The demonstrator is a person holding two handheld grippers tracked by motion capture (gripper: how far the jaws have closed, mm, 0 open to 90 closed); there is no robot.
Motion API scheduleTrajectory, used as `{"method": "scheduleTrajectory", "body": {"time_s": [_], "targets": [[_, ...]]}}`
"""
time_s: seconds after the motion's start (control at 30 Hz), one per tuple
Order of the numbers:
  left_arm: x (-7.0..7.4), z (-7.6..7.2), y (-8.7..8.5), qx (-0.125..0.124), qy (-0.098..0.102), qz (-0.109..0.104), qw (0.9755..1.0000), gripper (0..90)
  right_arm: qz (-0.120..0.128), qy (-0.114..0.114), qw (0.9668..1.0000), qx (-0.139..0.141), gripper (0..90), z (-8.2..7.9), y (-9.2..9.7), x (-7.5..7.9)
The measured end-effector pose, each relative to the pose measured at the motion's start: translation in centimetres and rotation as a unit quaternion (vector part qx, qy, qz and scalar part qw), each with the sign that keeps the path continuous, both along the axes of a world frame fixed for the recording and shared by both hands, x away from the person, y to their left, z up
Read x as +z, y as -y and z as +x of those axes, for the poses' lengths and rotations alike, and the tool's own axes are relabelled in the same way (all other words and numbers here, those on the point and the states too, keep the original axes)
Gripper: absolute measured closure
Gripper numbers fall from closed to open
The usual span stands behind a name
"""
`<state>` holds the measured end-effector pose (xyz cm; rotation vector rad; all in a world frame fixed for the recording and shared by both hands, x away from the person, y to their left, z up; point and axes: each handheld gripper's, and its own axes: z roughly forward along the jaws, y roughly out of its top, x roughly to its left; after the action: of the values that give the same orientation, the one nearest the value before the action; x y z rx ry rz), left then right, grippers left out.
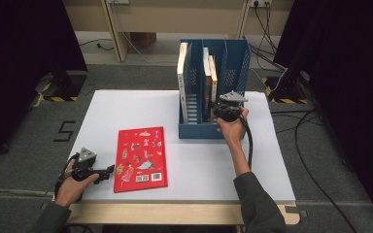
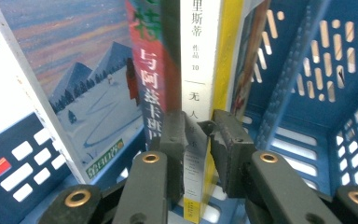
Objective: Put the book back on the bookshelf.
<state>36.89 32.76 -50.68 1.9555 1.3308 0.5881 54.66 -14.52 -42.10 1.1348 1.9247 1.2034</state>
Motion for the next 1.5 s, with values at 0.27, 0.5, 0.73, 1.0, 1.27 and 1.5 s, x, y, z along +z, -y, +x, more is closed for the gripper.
{"method": "scheduleTrajectory", "body": {"time_s": [0.27, 0.5, 0.73, 1.0, 1.27, 1.5], "targets": [[0.0, 0.0, 0.0, 0.0, 0.0, 0.0, 1.0, 13.3, -0.003, 0.003, 1.0, -0.003, 75.2, 0.3, -0.3, 0.0], [0.0, 0.0, 0.0, 0.0, 0.0, 0.0, 1.0, 13.3, -0.003, -0.001, 1.0, -0.002, 72.7, 0.4, -0.3, -0.1], [0.0, 0.0, 0.0, 0.0, 0.0, 0.0, 1.0, 13.3, -0.007, 0.001, 1.0, -0.002, 60.6, -0.7, 0.2, -0.1], [0.0, 0.0, 0.0, -0.002, -0.001, 0.003, 1.0, 13.4, 0.008, 0.005, 0.9999, 0.005, 49.4, -2.9, 0.6, 0.8], [0.0, 0.0, -0.1, -0.004, 0.0, 0.004, 1.0, 13.7, 0.032, -0.005, 0.9993, 0.02, 38.0, -5.1, 0.3, 1.2], [0.1, -0.1, -0.1, -0.005, -0.001, 0.002, 1.0, 13.8, 0.044, -0.009, 0.998, 0.045, 34.4, -7.5, -0.5, 1.1]]}}
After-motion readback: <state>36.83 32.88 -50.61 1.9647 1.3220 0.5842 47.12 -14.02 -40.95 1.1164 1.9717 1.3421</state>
